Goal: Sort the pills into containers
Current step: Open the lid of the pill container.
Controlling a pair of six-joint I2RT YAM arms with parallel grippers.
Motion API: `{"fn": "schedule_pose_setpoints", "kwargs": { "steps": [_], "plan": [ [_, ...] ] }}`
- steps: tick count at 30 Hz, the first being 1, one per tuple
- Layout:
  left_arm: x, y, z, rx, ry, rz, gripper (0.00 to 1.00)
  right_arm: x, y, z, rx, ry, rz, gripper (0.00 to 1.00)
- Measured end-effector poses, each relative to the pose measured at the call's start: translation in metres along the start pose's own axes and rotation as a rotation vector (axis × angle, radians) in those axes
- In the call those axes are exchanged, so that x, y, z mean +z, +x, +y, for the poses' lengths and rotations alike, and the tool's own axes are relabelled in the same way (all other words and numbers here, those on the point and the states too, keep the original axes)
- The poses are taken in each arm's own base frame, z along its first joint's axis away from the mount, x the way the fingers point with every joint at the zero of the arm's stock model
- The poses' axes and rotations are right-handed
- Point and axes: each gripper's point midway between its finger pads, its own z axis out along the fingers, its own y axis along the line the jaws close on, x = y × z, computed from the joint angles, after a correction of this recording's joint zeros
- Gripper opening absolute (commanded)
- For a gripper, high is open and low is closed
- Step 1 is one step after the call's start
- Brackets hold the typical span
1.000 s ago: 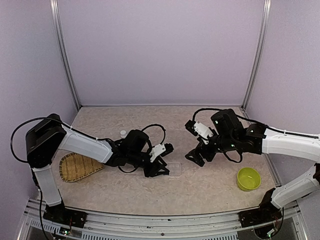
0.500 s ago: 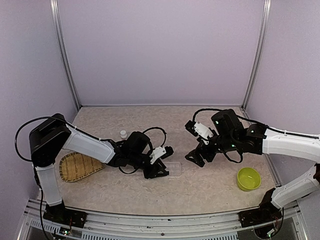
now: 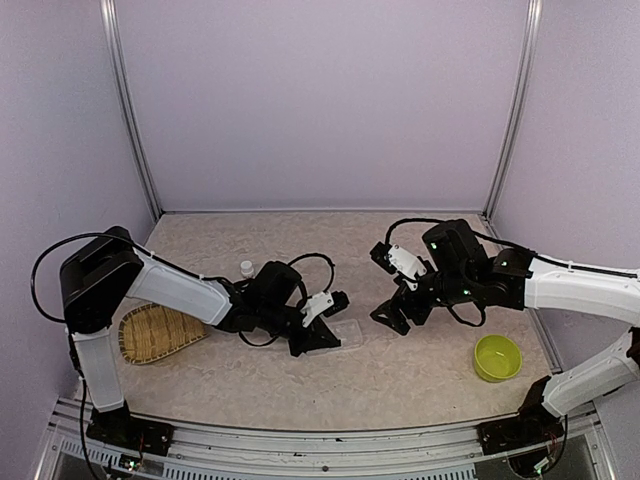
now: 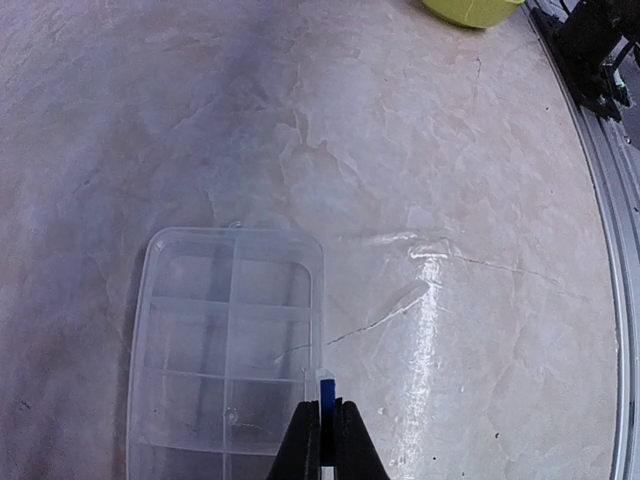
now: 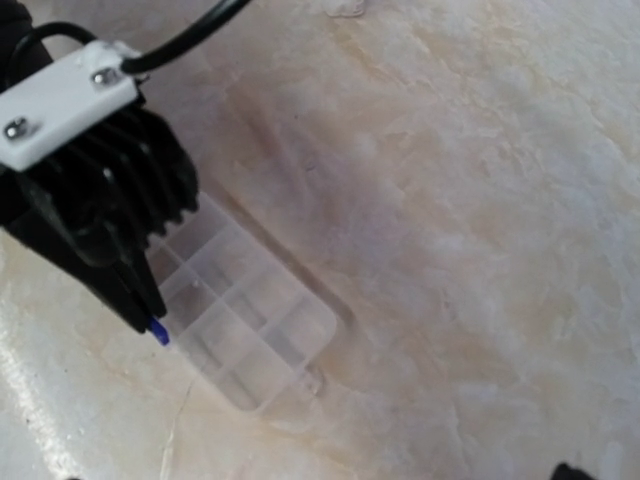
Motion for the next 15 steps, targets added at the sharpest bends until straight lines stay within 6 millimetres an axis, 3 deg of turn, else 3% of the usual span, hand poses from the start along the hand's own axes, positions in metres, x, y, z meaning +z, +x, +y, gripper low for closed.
{"fn": "schedule_pose_setpoints", "kwargs": {
  "steps": [8,15],
  "plan": [
    [-0.01,-0.017,0.0,-0.044,-0.012,-0.038,0.0,0.0,-0.001,0.004,0.016,-0.025,-0.004,1.0],
    [-0.055,-0.079,-0.002,-0.047,-0.073,-0.187,0.0,-0.003,-0.006,-0.003,0.097,-0.061,-0.035,1.0]
  ]
}}
